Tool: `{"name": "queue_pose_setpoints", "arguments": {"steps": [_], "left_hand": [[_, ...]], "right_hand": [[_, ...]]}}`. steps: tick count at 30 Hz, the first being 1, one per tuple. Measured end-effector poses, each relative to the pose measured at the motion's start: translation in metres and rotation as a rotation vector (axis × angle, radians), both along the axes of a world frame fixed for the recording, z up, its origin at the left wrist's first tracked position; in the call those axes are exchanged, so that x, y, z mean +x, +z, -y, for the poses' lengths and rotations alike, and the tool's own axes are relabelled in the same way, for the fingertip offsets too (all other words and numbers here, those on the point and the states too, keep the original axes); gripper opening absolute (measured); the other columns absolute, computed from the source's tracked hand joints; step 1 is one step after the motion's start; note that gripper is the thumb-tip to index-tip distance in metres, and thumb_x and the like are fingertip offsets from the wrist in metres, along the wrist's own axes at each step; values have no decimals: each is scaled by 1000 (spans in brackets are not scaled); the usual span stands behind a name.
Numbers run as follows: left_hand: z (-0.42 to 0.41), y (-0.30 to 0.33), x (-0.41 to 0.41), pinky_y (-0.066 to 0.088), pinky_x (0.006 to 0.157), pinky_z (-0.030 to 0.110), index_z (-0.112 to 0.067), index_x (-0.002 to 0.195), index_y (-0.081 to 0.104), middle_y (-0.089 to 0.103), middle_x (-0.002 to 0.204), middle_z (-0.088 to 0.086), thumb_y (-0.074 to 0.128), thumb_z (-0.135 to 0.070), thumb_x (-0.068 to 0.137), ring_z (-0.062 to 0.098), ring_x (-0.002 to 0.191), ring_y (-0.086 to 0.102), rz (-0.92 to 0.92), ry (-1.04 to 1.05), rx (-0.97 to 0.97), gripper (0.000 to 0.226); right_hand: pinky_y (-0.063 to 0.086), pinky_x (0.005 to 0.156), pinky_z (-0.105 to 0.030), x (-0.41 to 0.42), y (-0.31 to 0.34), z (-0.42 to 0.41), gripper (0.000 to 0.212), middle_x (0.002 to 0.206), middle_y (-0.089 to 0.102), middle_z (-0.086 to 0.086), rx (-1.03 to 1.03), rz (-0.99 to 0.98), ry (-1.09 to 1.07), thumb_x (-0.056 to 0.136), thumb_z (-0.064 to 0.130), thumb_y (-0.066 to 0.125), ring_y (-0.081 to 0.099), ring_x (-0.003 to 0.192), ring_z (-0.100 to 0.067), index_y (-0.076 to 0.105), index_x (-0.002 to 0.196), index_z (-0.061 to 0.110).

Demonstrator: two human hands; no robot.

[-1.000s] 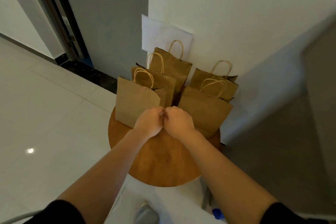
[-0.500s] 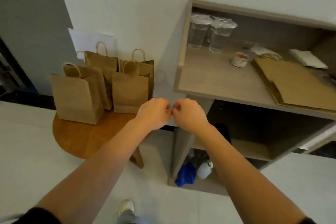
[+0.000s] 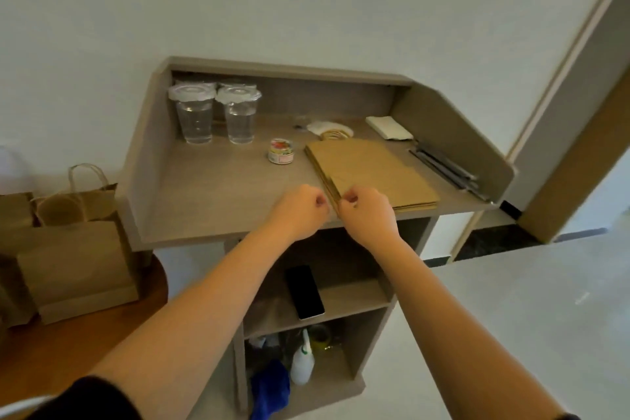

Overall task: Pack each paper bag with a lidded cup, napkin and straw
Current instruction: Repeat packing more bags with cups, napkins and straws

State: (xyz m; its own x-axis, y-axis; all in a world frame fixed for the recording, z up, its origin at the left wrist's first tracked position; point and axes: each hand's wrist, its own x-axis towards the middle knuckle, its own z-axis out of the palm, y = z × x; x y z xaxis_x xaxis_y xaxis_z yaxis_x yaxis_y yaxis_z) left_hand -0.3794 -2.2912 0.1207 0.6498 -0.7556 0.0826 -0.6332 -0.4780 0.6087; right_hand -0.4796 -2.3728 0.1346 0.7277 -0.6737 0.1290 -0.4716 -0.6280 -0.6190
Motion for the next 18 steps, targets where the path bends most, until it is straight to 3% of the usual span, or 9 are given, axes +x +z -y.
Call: {"name": "queue_pose_setpoints", "arguments": {"steps": [4, 8, 11, 14, 18], "left_hand": [[61, 2, 22, 50, 86, 35, -17, 110, 65, 65, 108, 1, 54, -24, 92, 18, 98, 59, 4, -17, 30, 23], [99, -1, 43, 46, 75, 30, -12, 115, 57, 61, 110, 6, 51, -30, 94, 20, 96, 56, 45, 46, 57, 28], [117, -10, 51, 49, 73, 32, -13, 112, 54, 61, 105, 6, 50, -34, 94, 21, 90, 57, 20, 93, 77, 28], [126, -15, 52, 48, 78, 31, -12, 119, 52, 59, 113, 6, 50, -35, 93, 24, 98, 57, -38, 138, 47, 35], [128, -16, 49, 46, 86, 32, -14, 132, 44, 53, 126, 5, 53, -37, 91, 24, 111, 53, -103, 171, 2, 47]], "right_hand": [[54, 80, -36, 15, 4, 64, 25, 104, 62, -6, -1, -35, -107, 91, 22, 49, 59, 90, -19, 61, 111, 15], [47, 92, -40, 27, 5, 126, 32, 124, 50, -9, -65, -103, -265, 92, 24, 47, 50, 111, -25, 57, 119, 10], [37, 101, -43, 31, 3, 162, 43, 137, 37, -12, -124, -306, -400, 95, 33, 43, 34, 127, -30, 47, 129, 7], [29, 107, -46, 35, -3, 187, 56, 146, 28, -16, 4, -442, -467, 95, 43, 40, 24, 135, -33, 40, 135, 4], [38, 102, -49, 36, -15, 216, 56, 130, 50, -17, 225, -362, -460, 86, 52, 45, 45, 121, -33, 50, 121, 8]]}}
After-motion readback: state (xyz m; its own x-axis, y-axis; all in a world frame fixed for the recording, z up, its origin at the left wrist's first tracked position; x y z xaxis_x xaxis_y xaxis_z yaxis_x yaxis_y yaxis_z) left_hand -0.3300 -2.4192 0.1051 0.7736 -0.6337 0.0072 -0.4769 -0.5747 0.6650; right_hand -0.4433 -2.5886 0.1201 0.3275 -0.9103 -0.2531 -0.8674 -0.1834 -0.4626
